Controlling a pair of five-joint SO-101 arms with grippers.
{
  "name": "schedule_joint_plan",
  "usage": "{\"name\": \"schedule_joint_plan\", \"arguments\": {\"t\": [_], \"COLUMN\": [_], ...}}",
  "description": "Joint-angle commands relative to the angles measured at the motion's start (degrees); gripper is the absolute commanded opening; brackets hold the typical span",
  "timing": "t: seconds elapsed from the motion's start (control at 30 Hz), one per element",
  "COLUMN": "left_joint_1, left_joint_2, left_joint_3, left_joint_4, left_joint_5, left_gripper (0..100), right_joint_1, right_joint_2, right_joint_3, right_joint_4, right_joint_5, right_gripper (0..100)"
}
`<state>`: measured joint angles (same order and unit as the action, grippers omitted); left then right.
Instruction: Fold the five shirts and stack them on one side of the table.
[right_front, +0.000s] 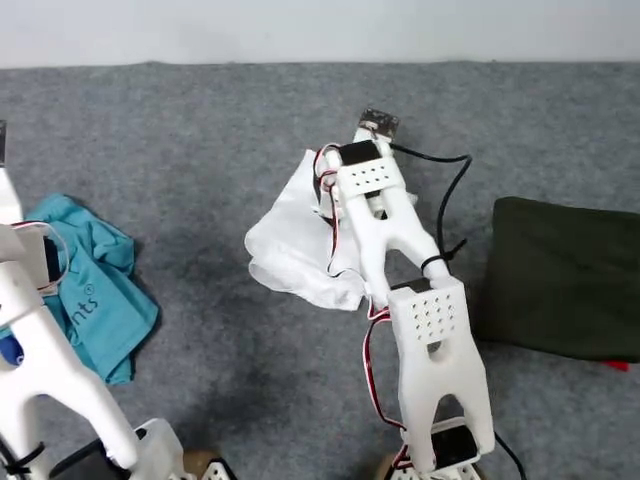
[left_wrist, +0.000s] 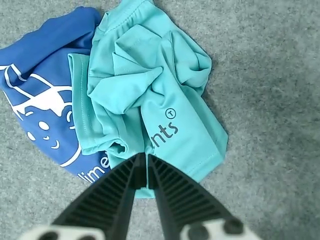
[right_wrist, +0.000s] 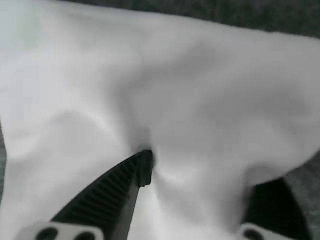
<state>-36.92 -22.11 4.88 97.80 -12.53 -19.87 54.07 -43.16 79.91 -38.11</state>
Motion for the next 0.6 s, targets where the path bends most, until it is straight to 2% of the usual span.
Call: {"name": "schedule_joint_plan", "arguments": {"t": [0.0,0.07,0.23,0.57], "left_joint_1": [0.26,0.26,0.26,0.26], "left_joint_2": [-1.58,-1.58,-1.85,-2.02], "left_joint_3": [-0.40,-0.40,-0.40,-0.40], "left_joint_4": [-1.14,-1.14,-1.14,-0.79], "left_joint_5": [-0.70,-0.70,-0.70,-0.70], "left_gripper": [2,2,2,2], "right_joint_1": [0.04,-0.04,1.10,9.01], "right_joint_2": [1.71,1.36,-1.45,-19.56], "right_joint_3": [-0.53,-0.53,-0.53,-0.53], "right_joint_4": [0.92,1.01,4.35,19.65], "right_joint_5": [0.70,3.52,8.53,26.90], "right_gripper": [5.4,0.6,1.1,0.9]}}
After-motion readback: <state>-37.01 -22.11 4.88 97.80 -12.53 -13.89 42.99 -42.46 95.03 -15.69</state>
